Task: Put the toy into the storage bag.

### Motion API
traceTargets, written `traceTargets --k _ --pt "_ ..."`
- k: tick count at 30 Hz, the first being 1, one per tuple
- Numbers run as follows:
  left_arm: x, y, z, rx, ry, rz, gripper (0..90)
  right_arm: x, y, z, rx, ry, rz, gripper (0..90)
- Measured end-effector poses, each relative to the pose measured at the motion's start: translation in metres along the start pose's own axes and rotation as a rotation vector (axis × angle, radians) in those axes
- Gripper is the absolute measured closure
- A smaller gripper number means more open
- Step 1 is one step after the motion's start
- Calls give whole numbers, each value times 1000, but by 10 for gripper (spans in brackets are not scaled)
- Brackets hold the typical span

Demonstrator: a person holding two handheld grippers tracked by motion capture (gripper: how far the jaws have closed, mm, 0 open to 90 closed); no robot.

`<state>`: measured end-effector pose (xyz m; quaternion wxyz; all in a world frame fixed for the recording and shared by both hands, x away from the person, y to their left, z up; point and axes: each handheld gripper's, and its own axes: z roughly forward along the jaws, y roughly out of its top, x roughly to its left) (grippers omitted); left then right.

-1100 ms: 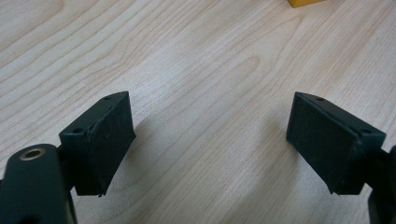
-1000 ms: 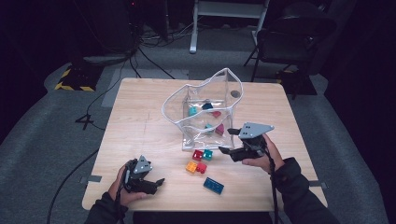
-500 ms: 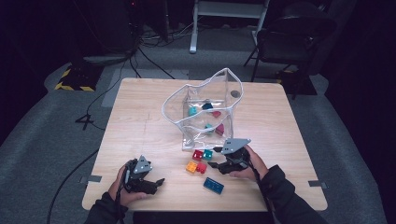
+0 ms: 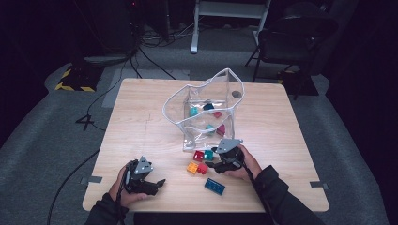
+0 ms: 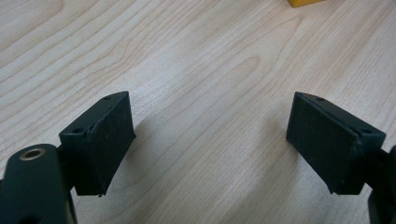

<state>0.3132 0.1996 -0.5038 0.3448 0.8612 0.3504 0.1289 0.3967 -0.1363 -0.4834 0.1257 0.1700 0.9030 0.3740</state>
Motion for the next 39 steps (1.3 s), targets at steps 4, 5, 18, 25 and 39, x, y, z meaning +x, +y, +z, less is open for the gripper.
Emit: traceTargets --k 4,5,18,25,39 --pt "0 0 0 0 0 0 153 -2 0 5 8 -13 -3 350" --pt "0 0 0 0 0 0 153 -2 0 6 9 -17 -3 347" --pt "0 0 0 0 0 0 153 -7 4 18 -15 7 18 421" --pt "0 0 0 0 0 0 153 -9 1 17 -16 29 36 586" --pt "0 0 0 0 0 0 153 -16 -5 2 -53 17 70 593"
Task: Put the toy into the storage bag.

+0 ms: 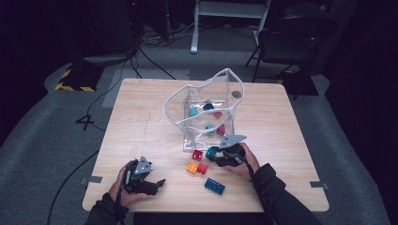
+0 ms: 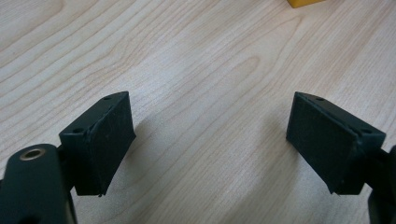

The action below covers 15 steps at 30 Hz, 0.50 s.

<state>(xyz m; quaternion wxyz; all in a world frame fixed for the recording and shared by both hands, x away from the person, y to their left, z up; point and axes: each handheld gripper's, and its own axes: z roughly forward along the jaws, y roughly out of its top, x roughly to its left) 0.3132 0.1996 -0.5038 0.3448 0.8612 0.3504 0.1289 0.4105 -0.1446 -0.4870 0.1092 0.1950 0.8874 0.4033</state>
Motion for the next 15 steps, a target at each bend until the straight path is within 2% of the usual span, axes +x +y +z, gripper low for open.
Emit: traceTargets --k 2,15 --pt "0 0 0 0 0 0 153 -1 -1 -7 -8 -14 -6 594" --pt "0 0 0 0 0 0 153 -3 -4 -43 -59 -20 -1 594"
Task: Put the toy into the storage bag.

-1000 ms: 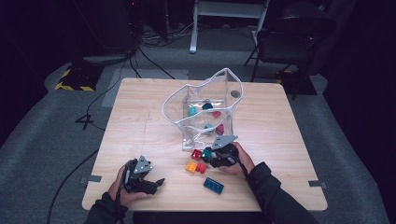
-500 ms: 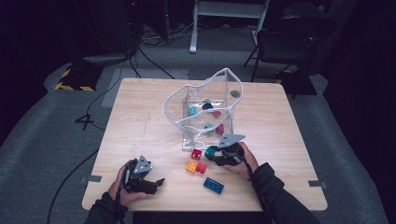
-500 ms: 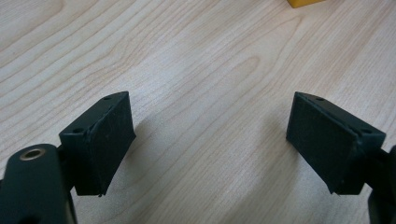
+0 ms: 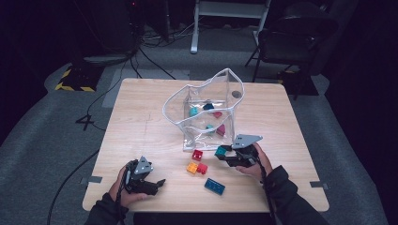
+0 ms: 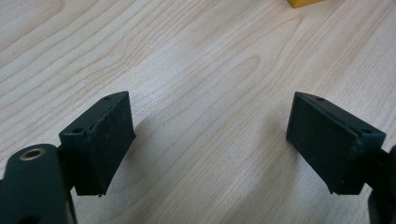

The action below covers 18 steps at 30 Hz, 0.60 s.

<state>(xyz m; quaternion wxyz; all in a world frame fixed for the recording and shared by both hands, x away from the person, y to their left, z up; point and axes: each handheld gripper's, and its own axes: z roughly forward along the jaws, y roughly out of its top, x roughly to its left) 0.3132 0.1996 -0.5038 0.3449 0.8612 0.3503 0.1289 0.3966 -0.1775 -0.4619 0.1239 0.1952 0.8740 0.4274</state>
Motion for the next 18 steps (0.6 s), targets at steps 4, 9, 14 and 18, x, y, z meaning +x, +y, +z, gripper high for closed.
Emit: traceTargets --k 4,9,14,18 --pt "0 0 0 0 0 0 153 0 2 -7 -7 2 -10 594" --pt "0 0 0 0 0 0 153 -2 5 -17 -26 -10 -12 594" --pt "0 0 0 0 0 0 153 -6 8 -25 -44 -31 -6 594" --pt "0 0 0 0 1 0 153 -8 12 -32 -63 -45 -1 594"
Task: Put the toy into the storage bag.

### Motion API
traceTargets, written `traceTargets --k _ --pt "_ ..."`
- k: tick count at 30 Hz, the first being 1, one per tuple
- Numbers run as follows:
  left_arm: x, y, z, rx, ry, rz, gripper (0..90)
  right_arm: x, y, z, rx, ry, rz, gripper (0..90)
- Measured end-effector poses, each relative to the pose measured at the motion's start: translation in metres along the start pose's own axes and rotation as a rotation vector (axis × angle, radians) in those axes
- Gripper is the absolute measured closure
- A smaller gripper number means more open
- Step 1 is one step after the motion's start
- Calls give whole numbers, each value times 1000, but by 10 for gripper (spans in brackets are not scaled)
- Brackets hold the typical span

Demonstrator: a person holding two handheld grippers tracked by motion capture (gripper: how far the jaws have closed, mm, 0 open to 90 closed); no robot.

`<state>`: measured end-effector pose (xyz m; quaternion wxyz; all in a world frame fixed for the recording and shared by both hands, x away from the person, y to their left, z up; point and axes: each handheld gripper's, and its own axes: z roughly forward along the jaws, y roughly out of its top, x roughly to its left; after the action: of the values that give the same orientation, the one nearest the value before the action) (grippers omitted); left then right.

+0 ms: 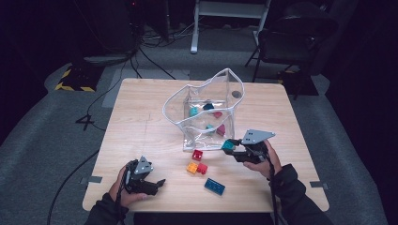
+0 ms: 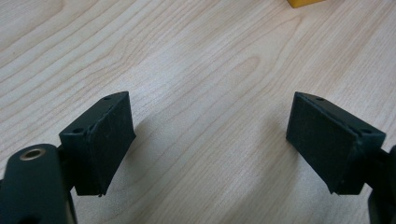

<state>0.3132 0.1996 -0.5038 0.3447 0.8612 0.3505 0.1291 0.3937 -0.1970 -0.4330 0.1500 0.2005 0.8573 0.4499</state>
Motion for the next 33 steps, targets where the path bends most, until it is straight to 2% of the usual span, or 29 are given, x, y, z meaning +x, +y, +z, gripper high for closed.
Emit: traceTargets --k 9,15,20,33 --pt "0 0 0 0 0 0 153 -7 16 -23 -54 -44 -4 594" --pt "0 0 0 0 0 0 153 -12 35 -41 -82 -82 -25 594" --pt "0 0 0 0 0 0 153 -16 50 -52 -100 -94 -34 594" --pt "0 0 0 0 0 0 153 -22 78 -65 -132 -123 -54 594"
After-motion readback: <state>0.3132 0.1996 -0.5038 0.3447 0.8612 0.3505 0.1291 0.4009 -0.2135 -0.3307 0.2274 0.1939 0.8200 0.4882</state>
